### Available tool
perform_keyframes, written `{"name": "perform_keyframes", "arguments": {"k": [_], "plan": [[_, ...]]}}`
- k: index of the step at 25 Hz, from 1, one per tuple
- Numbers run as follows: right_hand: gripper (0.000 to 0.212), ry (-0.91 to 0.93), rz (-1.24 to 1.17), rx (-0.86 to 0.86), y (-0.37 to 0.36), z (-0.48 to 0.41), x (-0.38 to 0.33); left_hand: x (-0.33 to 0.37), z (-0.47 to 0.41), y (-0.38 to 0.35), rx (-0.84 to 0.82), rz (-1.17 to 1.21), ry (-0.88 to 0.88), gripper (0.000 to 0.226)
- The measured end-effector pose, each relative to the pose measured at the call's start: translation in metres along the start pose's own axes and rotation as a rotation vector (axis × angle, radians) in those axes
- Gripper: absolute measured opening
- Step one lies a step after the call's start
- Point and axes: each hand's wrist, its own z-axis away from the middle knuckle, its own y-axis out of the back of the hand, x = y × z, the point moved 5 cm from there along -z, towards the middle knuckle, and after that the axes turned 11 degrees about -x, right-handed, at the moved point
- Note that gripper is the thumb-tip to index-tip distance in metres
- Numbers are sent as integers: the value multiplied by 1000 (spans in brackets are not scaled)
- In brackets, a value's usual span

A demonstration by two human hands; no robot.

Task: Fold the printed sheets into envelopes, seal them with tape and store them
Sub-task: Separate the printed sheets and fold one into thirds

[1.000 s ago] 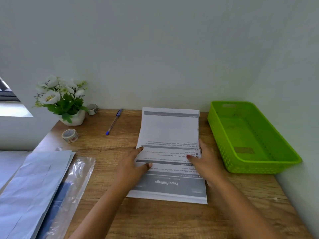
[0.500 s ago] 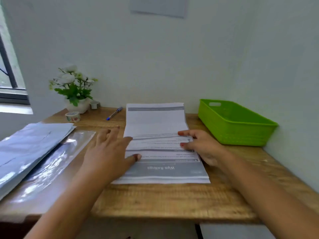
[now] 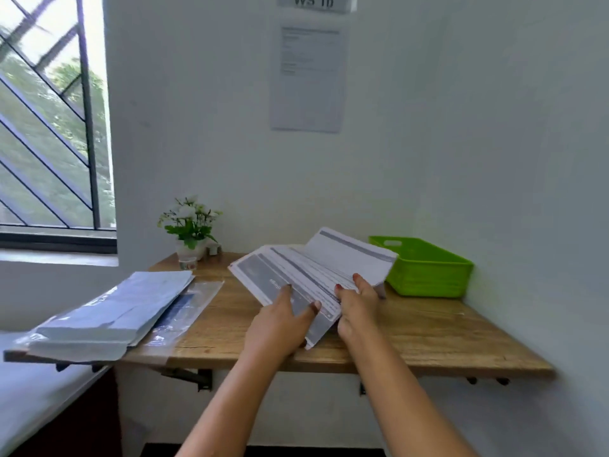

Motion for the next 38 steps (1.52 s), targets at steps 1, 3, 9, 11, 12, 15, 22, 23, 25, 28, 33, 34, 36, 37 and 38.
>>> {"name": "perform_keyframes", "arguments": {"k": [1, 3, 9, 11, 12, 15, 22, 23, 25, 28, 33, 34, 36, 37, 38], "plan": [[64, 34, -49, 18, -5, 3, -1, -1, -4, 1, -21, 131, -4, 75], [69, 86, -132, 57, -14, 9, -5, 0, -7, 4, -89, 399, -2, 76], [66, 87, -208, 97, -38, -2, 1, 26, -30, -3, -311, 982, -82, 59], [62, 29, -202, 62, -48, 2, 4, 25, -51, 9, -113, 1139, -103, 50], [61, -17, -222, 12, -52, 6, 6, 21, -64, 16, -19, 1148, -101, 48], [53, -214, -196, -298, -62, 29, 3, 1, -100, 40, 85, 1064, -35, 52], [24, -85, 406, -667, -52, 26, -82, -40, -146, 87, -175, 749, -20, 73], [24, -1, 484, -580, -47, 5, -90, -43, -150, 88, -210, 711, -22, 72], [29, 128, 887, -403, -29, -47, -88, -46, -160, 85, -210, 707, -35, 70], [67, -34, 1236, -446, -3, -112, -40, -48, -176, 72, -139, 689, -65, 70], [59, -94, 933, -430, 13, -153, -15, -51, -204, 56, 9, 665, -111, 68], [64, -69, 902, -384, 16, -159, -16, -52, -206, 55, 33, 682, -104, 69], [72, -32, 842, -272, 25, -172, -14, -57, -217, 50, 54, 686, -105, 75], [71, -23, 826, -230, 31, -179, -12, -60, -223, 47, 41, 658, -98, 78], [67, -23, 807, -189, 34, -183, -11, -60, -227, 45, 18, 624, -78, 80]]}}
